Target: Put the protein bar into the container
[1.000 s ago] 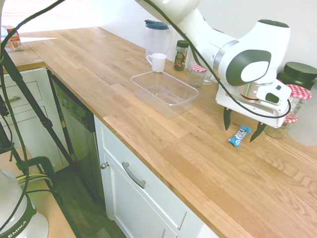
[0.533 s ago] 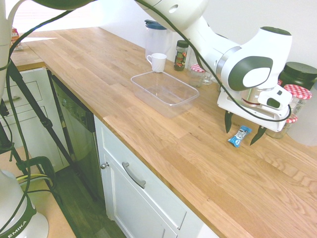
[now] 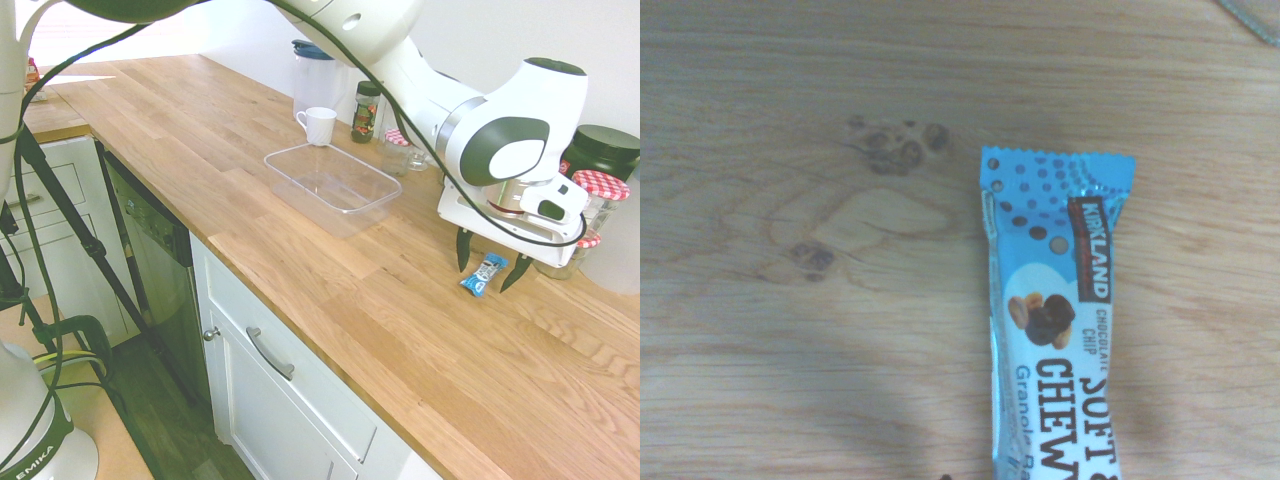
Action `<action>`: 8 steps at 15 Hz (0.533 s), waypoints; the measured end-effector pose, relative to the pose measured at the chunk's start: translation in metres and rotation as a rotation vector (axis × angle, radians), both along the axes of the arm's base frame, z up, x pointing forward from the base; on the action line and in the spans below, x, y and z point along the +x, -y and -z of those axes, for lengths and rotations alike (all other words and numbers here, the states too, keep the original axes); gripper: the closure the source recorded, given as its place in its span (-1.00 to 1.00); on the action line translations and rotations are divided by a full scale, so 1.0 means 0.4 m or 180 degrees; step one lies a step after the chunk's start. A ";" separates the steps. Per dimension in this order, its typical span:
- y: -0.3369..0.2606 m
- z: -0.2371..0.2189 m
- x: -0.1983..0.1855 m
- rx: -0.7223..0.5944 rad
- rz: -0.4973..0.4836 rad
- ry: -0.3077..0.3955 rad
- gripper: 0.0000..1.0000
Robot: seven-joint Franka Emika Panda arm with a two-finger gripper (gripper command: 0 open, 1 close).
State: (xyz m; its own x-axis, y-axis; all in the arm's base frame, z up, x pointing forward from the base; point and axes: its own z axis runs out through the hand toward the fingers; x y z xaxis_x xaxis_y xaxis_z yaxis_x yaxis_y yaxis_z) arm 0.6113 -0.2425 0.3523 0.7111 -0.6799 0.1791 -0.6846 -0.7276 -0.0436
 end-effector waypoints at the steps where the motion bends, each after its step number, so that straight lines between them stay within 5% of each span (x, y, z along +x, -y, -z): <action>1: -0.002 0.004 0.001 0.0000 -0.0005 -0.0004 1.00; 8: -0.023 0.031 0.014 -0.0006 -0.0053 -0.0018 1.00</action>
State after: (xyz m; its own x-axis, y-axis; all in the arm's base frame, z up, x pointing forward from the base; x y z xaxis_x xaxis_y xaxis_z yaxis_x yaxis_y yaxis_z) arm 0.6167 -0.2332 0.3397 0.7234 -0.6675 0.1762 -0.6726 -0.7390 -0.0384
